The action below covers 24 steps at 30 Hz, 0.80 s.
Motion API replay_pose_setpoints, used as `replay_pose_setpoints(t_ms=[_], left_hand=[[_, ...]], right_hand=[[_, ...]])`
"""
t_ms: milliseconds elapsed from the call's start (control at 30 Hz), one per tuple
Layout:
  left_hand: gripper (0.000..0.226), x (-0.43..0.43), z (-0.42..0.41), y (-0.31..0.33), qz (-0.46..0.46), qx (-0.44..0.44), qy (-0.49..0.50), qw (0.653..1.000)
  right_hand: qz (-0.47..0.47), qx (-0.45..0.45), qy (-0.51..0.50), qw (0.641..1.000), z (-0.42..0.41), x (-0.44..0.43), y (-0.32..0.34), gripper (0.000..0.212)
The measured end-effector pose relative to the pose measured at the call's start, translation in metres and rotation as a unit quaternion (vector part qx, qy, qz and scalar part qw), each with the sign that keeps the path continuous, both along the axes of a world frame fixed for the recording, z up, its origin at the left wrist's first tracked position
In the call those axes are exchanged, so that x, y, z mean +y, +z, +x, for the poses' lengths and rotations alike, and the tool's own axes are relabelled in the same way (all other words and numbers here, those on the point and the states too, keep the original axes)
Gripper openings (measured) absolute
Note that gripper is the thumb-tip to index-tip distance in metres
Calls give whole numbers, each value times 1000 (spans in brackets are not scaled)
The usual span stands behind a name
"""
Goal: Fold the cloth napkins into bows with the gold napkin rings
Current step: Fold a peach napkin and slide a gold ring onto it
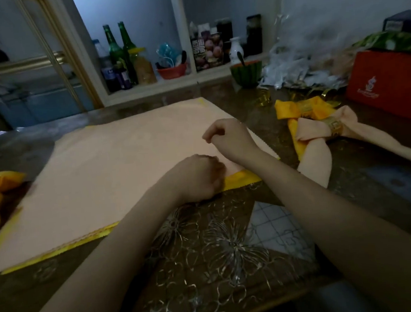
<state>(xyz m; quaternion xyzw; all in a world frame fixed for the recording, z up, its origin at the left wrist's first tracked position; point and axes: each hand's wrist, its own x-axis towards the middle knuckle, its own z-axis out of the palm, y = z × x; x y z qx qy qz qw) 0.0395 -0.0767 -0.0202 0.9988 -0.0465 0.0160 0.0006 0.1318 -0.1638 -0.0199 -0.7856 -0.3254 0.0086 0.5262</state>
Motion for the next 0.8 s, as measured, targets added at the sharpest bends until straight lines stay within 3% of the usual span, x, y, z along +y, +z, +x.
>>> replay_pose_setpoints(t_ms=[133, 333, 467, 600, 733, 800], left_hand=[[13, 1, 6, -2, 18, -17, 29, 999], [63, 13, -1, -1, -56, 13, 120, 991], [47, 23, -9, -6, -101, 2, 131, 986], [45, 21, -15, -8, -165, 41, 150, 974], [43, 14, -28, 11, -315, 103, 169, 928], [39, 10, -39, 26, -348, 144, 163, 912]], right_hand=[[2, -11, -26, 1000, 4, -4, -3, 30], [-2, 6, -52, 999, 10, -12, -2, 29], [-8, 19, -73, 997, 15, -17, -3, 29], [11, 23, -110, 994, 18, -25, 2, 27], [52, 26, -150, 987, 20, -32, 6, 25], [70, 13, -157, 985, 20, -32, 10, 24]])
